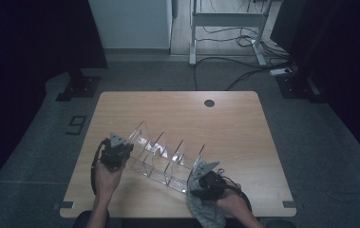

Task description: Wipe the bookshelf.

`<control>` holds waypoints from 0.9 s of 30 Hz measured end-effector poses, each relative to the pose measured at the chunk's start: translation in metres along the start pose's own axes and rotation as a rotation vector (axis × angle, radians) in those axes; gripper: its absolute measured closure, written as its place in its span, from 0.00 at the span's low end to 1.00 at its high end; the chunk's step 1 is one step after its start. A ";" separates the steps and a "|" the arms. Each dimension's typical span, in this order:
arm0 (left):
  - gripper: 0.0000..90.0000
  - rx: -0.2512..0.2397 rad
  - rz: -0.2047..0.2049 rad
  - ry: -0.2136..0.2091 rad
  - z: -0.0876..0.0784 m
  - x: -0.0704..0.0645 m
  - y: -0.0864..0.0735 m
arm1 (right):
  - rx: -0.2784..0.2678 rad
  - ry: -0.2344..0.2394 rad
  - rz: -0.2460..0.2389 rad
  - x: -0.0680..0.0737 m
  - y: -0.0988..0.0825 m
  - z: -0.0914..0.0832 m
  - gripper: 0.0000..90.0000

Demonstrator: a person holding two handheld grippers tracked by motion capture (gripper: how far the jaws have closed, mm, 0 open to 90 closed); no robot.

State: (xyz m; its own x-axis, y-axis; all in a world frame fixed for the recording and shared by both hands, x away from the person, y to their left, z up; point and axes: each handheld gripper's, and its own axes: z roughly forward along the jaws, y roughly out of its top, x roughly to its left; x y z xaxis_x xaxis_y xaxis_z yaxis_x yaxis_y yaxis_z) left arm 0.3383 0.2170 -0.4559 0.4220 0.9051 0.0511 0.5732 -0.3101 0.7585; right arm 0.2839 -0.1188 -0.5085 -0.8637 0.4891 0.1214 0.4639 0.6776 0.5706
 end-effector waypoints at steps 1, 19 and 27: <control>0.95 0.000 0.001 0.002 0.000 0.000 0.000 | 0.001 0.009 -0.005 0.002 0.000 0.000 0.75; 0.93 -0.006 0.010 -0.014 0.000 0.002 -0.001 | -0.025 -0.016 0.010 -0.001 0.000 -0.023 0.77; 0.93 -0.009 0.020 -0.015 0.000 0.002 -0.001 | -0.088 -0.072 0.055 -0.021 -0.003 -0.051 0.77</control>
State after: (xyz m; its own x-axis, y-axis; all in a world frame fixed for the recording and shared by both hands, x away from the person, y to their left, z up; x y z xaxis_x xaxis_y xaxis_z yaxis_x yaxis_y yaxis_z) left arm 0.3387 0.2188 -0.4564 0.4434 0.8945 0.0567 0.5587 -0.3253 0.7629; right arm 0.2902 -0.1592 -0.4716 -0.8198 0.5643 0.0976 0.4882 0.5994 0.6343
